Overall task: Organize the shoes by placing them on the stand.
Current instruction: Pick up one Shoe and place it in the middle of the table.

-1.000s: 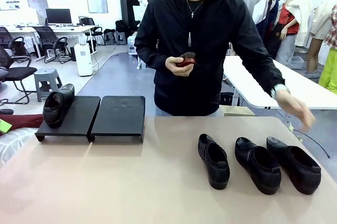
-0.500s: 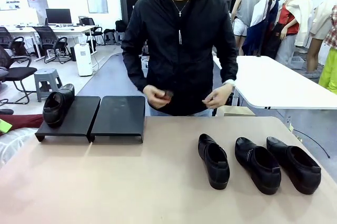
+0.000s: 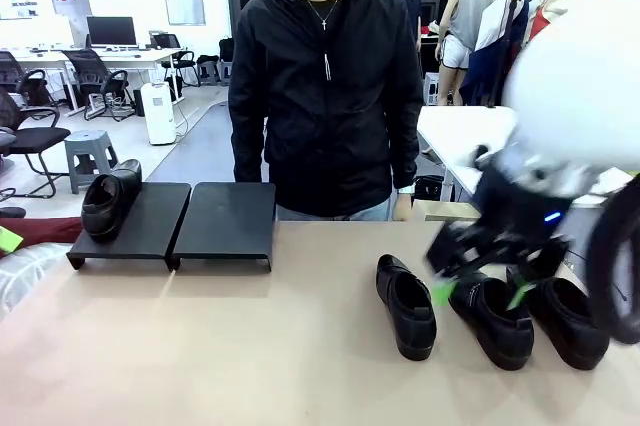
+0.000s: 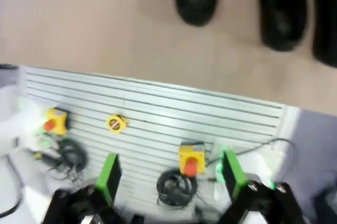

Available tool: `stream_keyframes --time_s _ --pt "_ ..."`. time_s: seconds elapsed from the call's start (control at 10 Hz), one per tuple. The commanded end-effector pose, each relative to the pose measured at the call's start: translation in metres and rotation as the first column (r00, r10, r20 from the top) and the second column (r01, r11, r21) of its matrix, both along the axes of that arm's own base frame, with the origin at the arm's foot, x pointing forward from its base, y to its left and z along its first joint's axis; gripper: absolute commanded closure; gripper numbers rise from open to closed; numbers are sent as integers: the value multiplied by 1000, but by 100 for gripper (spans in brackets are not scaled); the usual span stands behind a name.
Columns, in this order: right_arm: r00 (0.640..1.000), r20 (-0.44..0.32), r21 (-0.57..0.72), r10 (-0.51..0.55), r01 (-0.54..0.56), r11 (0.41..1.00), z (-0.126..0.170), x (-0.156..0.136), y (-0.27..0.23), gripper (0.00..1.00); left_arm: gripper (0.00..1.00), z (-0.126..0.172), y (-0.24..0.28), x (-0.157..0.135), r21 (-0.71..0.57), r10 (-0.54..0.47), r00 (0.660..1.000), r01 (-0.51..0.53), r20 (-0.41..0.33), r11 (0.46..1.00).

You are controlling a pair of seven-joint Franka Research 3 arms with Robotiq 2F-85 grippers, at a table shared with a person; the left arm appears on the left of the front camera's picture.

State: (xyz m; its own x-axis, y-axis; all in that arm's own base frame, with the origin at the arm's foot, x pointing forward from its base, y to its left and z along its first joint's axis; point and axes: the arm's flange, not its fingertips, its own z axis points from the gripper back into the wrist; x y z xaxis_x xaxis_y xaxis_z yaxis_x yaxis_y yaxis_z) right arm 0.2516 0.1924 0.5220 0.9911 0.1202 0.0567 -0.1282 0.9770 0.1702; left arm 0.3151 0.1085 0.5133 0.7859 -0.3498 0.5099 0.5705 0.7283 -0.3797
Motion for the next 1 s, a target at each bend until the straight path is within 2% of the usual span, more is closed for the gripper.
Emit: stream_keyframes --time_s 0.0,0.1,0.3,0.4,0.5,0.7,0.8,0.9 --pt "1000 -12 14 7 -7 1000 -38 34 33 0 0 -1 4 -1 3 -19 1000 19 9 1000" --pt "999 10 18 -31 31 999 -64 49 52 0 0 -1 4 -1 3 -19 1000 19 9 1000" --pt "988 93 40 -121 117 992 -104 79 59 0 0 -1 4 -1 3 -19 1000 19 9 1000" --pt "989 62 75 -134 129 989 -101 78 54 0 0 -1 4 -1 3 -19 1000 19 9 1000" --pt "998 40 28 -51 50 998 -91 61 56 0 0 -1 4 -1 3 -19 1000 19 9 1000" --pt "998 40 28 -51 50 998 -91 61 56 0 0 -1 4 -1 3 -19 1000 19 9 1000" --pt "997 45 49 -63 61 997 -102 75 53 0 0 -1 4 -1 3 -19 1000 19 9 1000" --pt "999 47 -65 16 -13 998 -104 77 53 0 0 -1 4 -1 3 -19 1000 19 9 1000"
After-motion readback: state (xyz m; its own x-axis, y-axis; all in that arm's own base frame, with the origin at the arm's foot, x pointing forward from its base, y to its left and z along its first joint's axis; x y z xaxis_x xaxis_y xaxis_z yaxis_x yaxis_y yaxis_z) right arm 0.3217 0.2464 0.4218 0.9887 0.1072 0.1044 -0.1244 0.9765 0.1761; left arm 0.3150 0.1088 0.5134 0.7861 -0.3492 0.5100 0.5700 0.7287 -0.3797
